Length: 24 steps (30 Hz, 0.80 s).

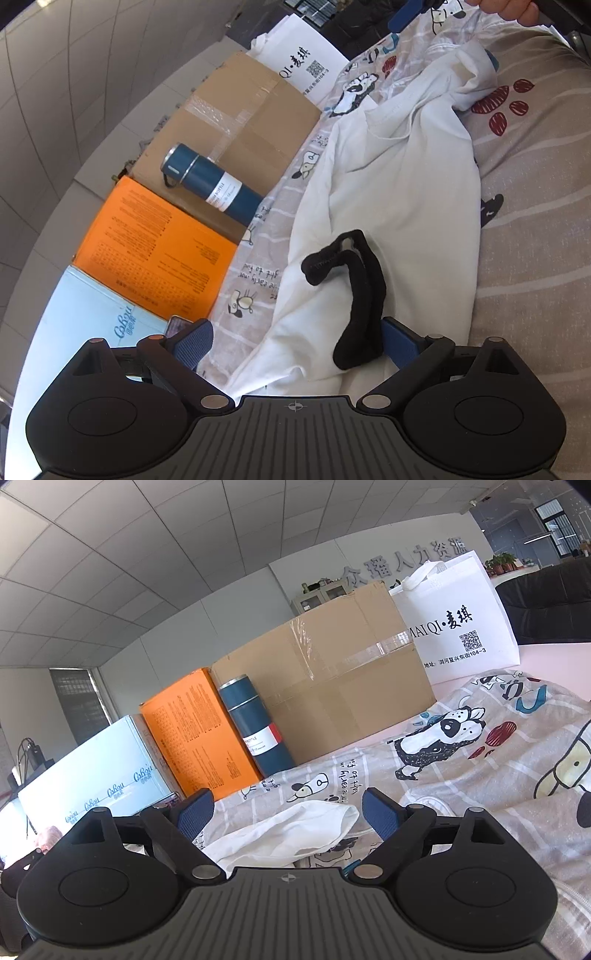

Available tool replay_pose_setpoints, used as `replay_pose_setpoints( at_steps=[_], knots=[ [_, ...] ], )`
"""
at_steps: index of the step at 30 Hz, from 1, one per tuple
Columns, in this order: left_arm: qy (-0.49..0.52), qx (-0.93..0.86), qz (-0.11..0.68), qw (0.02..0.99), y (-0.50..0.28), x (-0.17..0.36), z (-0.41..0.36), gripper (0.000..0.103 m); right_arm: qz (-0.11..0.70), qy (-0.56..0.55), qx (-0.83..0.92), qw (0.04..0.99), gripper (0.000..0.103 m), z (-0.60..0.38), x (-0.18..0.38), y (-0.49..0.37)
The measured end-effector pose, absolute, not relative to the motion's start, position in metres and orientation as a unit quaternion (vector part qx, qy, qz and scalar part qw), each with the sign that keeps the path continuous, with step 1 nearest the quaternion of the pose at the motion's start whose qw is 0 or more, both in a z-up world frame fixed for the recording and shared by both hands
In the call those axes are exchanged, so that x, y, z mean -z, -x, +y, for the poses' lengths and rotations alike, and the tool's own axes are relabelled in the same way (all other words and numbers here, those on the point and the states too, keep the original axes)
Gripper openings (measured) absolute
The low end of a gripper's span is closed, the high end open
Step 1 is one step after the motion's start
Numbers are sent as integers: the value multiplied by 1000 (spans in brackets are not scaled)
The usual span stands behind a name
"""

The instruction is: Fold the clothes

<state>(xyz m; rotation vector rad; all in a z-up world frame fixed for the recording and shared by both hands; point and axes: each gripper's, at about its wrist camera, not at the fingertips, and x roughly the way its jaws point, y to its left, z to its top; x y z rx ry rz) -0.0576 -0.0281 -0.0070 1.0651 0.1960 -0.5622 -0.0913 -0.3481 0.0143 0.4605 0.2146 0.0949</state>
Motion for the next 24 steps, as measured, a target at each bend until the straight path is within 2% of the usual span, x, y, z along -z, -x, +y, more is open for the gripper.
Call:
replay_pose_setpoints(
  at_steps=[3, 5, 7, 8, 10, 11, 13, 16, 24],
  knots=[
    [-493, 262, 71, 827, 55, 2, -29, 97, 112, -227, -44, 966, 87, -348, -14, 87],
    [-484, 267, 78, 830, 51, 2, -27, 92, 116, -226, -44, 966, 87, -348, -12, 85],
    [-486, 274, 89, 825, 49, 7, -27, 76, 120, -225, -42, 966, 87, -349, -11, 82],
    [-487, 279, 94, 822, 48, 10, -27, 71, 122, -224, -40, 966, 87, -349, -10, 81],
    [-482, 298, 105, 817, 47, 15, -26, 49, 126, -222, -38, 966, 87, -350, -8, 78],
    [-480, 301, 107, 817, 46, 16, -26, 43, 129, -221, -37, 966, 87, -351, -7, 75],
    [-470, 309, 108, 819, 45, 16, -25, 22, 134, -218, -36, 966, 87, -352, -7, 70],
    [-452, 319, 108, 826, 42, 14, -23, 15, 142, -209, -35, 967, 87, -351, -5, 61],
    [-409, 309, 81, 855, 31, 5, -15, 14, 178, -162, -11, 970, 87, -352, 0, 31]
  ],
)
